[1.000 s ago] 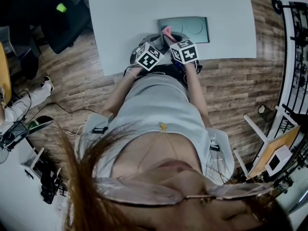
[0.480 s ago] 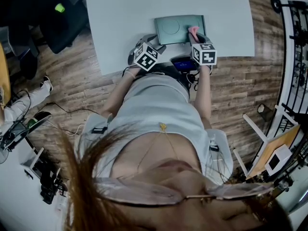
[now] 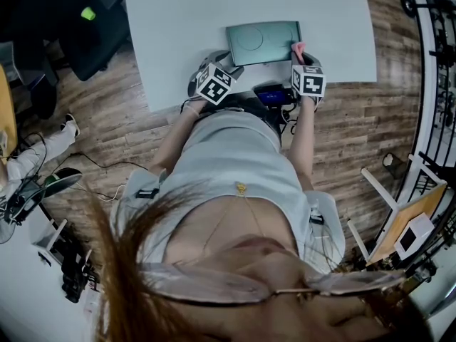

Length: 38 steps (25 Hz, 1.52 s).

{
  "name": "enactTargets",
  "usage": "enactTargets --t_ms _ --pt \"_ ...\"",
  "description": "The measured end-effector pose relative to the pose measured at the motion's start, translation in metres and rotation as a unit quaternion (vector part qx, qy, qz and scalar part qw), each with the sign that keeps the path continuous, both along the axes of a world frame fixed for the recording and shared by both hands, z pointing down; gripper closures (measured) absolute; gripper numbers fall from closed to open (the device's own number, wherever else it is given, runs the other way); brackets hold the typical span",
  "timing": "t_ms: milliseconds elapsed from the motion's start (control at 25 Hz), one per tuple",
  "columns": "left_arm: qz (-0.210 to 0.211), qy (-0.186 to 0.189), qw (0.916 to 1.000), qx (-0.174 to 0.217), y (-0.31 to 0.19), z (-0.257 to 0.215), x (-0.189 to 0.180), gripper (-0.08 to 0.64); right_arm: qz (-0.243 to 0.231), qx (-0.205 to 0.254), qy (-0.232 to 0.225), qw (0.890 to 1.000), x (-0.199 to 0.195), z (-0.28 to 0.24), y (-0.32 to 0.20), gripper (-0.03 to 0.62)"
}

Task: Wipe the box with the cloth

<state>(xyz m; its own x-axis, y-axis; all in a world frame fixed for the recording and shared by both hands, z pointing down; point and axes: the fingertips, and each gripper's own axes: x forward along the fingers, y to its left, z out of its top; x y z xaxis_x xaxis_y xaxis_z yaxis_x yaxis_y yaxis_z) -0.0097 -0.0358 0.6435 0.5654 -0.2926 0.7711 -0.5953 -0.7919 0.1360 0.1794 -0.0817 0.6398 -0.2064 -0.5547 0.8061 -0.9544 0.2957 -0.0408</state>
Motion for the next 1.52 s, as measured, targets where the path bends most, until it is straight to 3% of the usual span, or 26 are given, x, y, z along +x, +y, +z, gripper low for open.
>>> enactTargets --t_ms 280,1520 --pt "0.0 0.0 1.0 -0.001 0.001 -0.001 0.001 0.298 0.003 -0.002 -0.037 0.999 -0.009 -0.002 0.001 0.554" --pt "-0.001 -0.004 1.0 -0.003 0.003 -0.003 0.003 0.298 -0.085 -0.022 -0.08 0.993 -0.088 -0.004 0.005 0.554"
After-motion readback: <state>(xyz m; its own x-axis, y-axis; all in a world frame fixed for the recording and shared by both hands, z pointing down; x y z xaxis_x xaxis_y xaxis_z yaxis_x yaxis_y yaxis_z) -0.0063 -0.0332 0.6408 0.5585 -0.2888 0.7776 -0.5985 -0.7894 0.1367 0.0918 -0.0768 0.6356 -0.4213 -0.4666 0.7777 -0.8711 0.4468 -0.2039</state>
